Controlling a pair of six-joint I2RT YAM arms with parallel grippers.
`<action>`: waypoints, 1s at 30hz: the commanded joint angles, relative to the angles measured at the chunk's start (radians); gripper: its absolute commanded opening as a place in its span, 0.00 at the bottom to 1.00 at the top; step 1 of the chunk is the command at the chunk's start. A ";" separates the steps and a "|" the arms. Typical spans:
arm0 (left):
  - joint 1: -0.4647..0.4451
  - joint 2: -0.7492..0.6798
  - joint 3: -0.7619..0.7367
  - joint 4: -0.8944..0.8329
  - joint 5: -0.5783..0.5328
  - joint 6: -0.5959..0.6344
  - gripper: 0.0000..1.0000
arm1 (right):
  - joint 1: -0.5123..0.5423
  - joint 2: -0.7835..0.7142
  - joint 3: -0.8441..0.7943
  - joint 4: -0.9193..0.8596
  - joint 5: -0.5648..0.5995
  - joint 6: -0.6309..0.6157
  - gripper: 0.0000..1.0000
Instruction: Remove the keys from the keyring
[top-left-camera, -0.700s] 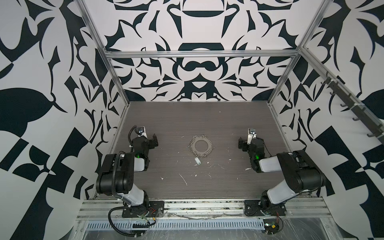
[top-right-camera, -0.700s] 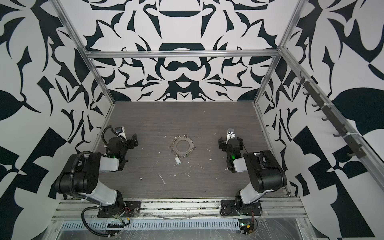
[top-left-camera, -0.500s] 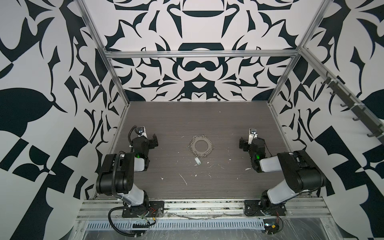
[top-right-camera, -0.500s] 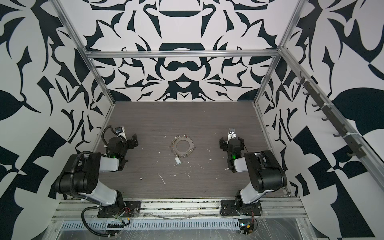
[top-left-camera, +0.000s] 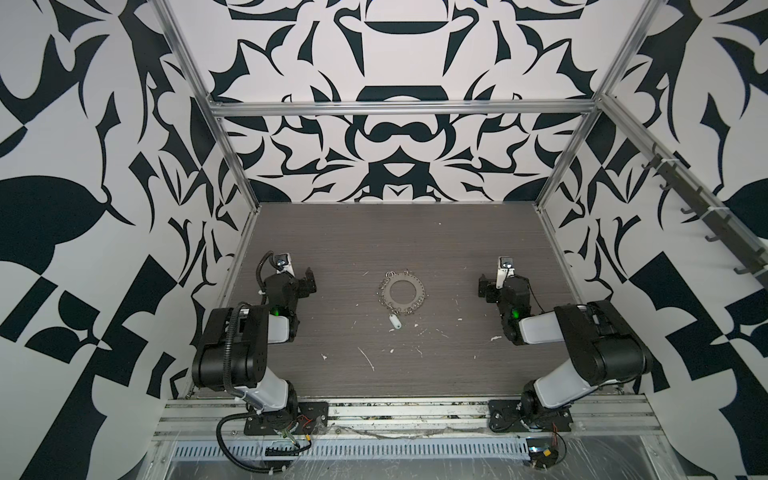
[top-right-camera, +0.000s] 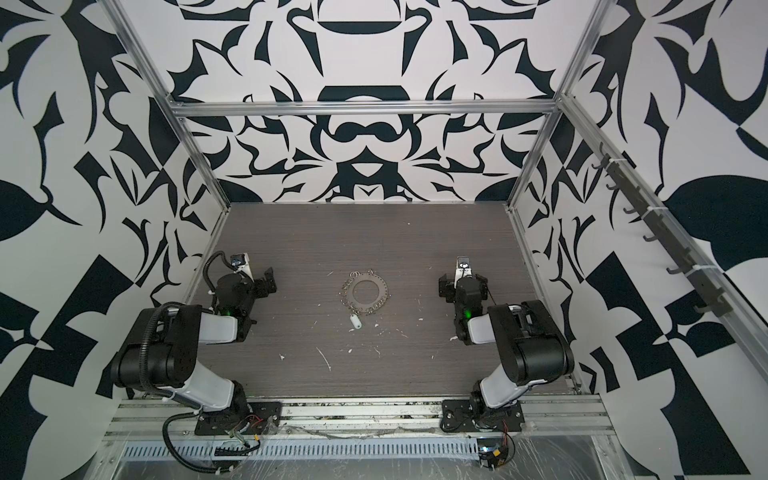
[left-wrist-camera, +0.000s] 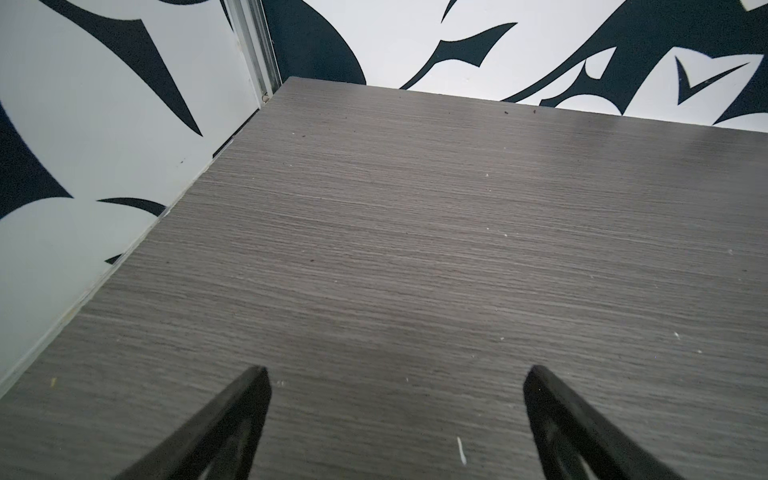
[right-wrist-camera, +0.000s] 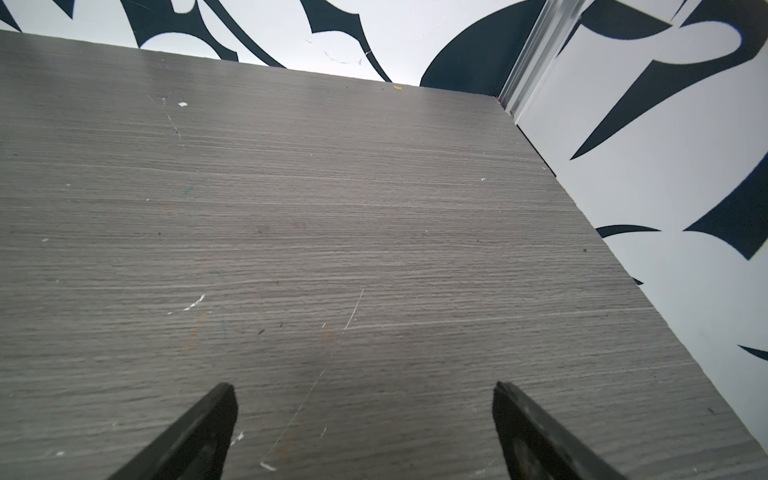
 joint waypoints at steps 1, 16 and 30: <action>0.005 -0.008 0.015 -0.002 0.006 0.001 0.99 | -0.002 -0.015 0.022 0.014 0.002 0.009 1.00; -0.026 -0.121 -0.004 -0.043 -0.132 -0.012 0.99 | 0.024 -0.196 0.031 -0.147 0.027 0.005 0.98; -0.149 -0.519 0.222 -0.915 -0.040 -0.374 0.95 | 0.250 -0.484 0.427 -1.239 0.060 0.412 0.96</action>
